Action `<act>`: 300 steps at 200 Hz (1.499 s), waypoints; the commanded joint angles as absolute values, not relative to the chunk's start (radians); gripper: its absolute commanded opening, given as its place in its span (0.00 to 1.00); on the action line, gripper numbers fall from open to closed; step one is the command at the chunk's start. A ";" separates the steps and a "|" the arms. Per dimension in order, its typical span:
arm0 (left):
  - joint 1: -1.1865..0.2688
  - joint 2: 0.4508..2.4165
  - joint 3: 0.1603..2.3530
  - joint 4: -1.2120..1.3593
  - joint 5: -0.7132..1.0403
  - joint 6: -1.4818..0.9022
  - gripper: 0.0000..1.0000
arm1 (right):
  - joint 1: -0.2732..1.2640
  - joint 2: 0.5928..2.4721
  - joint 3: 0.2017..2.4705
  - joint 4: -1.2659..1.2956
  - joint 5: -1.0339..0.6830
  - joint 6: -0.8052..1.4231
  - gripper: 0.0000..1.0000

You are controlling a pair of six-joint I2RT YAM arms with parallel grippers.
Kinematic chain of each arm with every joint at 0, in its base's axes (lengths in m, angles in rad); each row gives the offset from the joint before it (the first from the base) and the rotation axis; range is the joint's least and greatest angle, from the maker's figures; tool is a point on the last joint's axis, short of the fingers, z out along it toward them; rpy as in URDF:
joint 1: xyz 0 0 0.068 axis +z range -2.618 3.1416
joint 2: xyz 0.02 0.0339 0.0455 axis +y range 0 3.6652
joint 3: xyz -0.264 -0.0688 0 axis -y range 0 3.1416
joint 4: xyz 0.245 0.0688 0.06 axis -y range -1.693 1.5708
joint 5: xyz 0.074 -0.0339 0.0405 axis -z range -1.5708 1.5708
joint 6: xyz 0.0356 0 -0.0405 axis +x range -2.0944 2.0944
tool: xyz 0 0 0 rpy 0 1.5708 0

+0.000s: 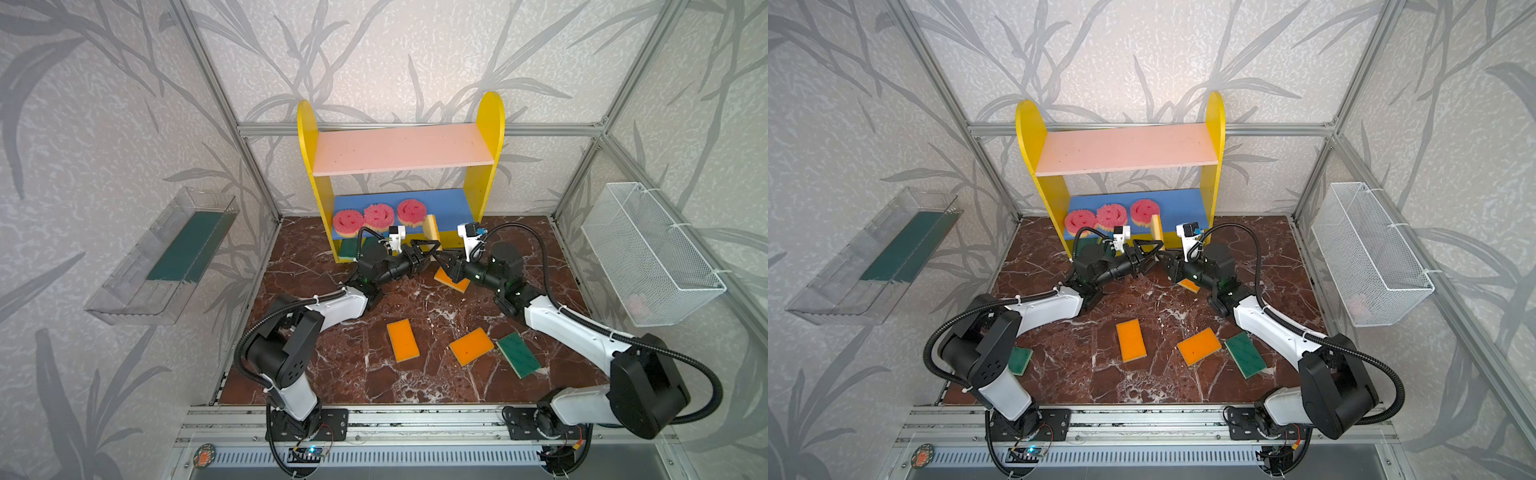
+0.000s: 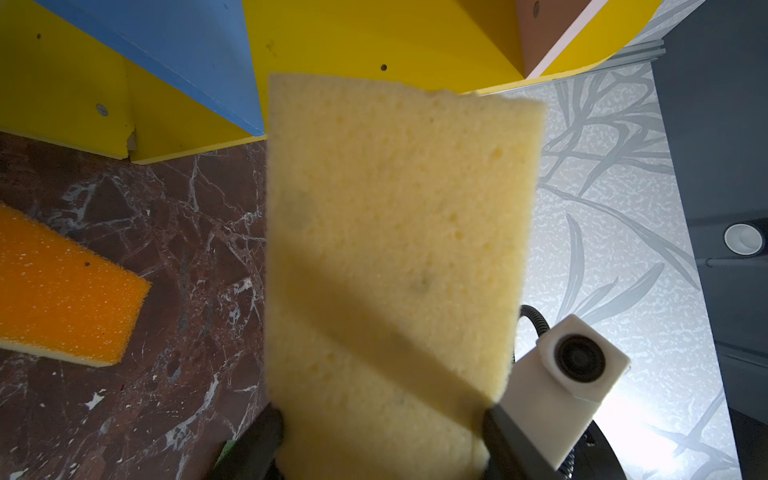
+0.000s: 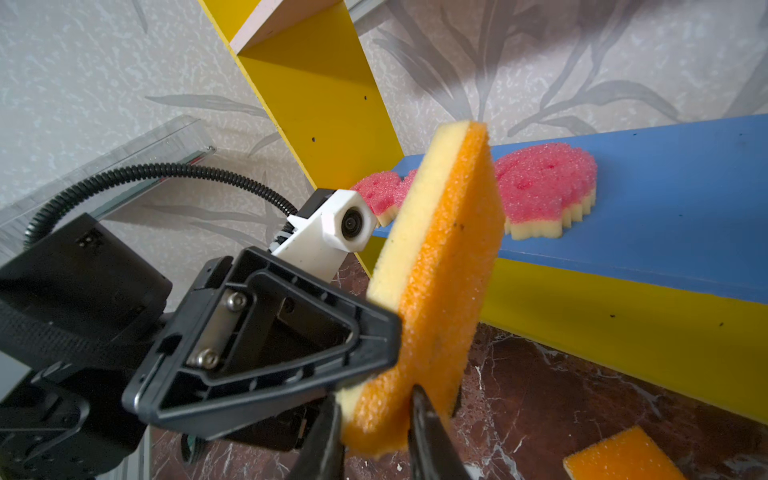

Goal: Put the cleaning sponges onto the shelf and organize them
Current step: 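Open the left gripper off the sponge while the right gripper holds it, then raise the sponge with the right gripper onto the pink top shelf and release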

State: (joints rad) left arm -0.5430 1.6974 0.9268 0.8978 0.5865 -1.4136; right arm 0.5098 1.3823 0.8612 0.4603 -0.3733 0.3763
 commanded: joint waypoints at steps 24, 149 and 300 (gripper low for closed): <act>-0.558 1.661 0.952 0.896 0.616 -1.404 0.61 | 0.514 1.391 0.847 0.503 -0.330 0.373 0.13; -0.496 1.282 0.794 0.162 0.377 -0.888 0.99 | 0.520 1.216 0.983 0.085 -0.306 0.164 0.02; -0.498 0.968 0.561 -0.103 0.221 -0.719 0.98 | 0.716 1.676 1.948 -0.251 0.105 -0.382 0.00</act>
State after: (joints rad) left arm -0.4953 1.0000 0.5919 -0.0605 0.2478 -0.7395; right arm 0.6792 1.5791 1.8256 -0.2283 -0.0128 -0.2630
